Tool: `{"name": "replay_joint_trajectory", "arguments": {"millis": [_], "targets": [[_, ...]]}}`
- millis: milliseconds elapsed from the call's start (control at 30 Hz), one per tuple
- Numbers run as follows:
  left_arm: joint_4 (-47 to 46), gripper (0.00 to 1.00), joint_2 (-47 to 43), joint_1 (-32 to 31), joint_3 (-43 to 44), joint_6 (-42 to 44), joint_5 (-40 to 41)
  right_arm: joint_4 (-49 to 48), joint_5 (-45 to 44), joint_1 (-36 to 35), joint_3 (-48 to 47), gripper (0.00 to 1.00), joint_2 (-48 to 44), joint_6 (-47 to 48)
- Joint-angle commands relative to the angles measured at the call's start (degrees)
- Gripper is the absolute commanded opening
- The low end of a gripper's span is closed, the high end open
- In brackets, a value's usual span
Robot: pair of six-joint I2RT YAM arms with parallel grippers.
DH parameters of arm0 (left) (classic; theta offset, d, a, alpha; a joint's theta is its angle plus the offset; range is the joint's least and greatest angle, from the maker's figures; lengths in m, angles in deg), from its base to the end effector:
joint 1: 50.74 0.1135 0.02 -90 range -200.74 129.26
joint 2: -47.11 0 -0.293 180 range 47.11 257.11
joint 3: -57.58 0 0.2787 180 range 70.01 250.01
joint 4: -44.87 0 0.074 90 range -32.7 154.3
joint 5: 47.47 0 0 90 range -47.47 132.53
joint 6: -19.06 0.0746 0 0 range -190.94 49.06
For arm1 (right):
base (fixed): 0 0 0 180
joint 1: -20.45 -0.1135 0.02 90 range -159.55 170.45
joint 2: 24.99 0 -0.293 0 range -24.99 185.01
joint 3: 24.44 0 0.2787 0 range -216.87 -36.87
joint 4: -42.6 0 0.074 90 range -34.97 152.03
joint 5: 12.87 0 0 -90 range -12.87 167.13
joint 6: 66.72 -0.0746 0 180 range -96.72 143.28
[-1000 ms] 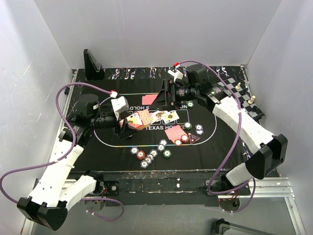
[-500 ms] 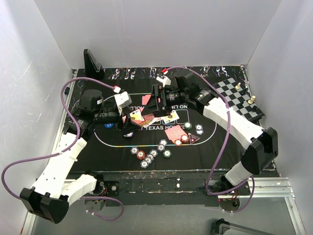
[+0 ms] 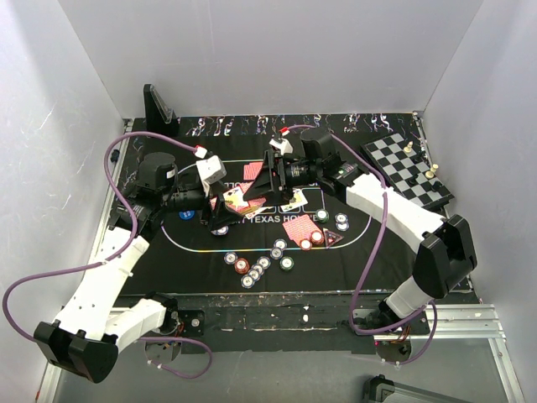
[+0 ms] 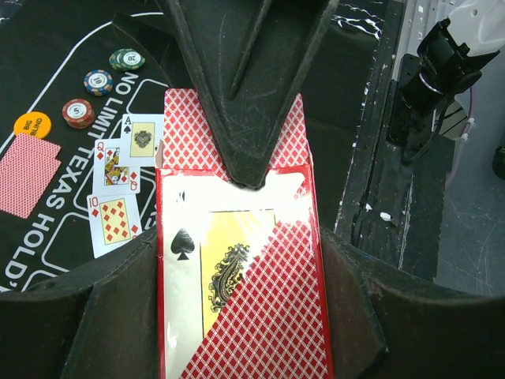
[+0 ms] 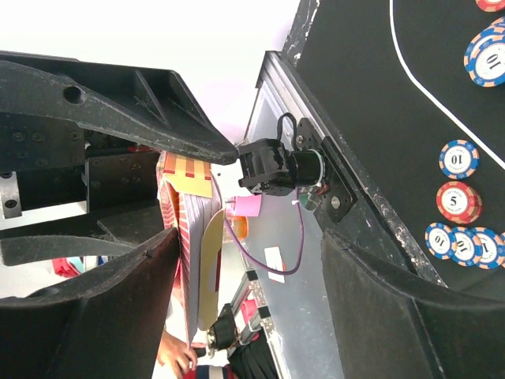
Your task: Distribute texas hold em gaming equipment
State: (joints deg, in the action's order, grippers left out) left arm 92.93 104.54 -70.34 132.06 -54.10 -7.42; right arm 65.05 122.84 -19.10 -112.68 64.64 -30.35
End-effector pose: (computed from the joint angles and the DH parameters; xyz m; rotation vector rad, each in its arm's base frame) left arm 0.2006 -0.1321 0.3793 1.1045 1.7021 -0.9404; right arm 0.2837 0.3036 0.3488 -0.3404 2.3296 1.7319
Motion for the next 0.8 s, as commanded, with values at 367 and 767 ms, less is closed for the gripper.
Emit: {"name": "replay_joint_trajectory", "arguments": {"millis": [367, 767], "targets": [[-2.9, 0.0, -2.0, 0.3, 1.8, -1.4, -2.4, -5.9, 2.1, 3.9, 3.3, 0.69, -4.4, -3.4], [-2.3, 0.0, -2.5, 0.3, 1.4, -1.2, -2.3, -1.9, 1.5, 7.5, 3.7, 0.56, -7.6, -1.3]]}}
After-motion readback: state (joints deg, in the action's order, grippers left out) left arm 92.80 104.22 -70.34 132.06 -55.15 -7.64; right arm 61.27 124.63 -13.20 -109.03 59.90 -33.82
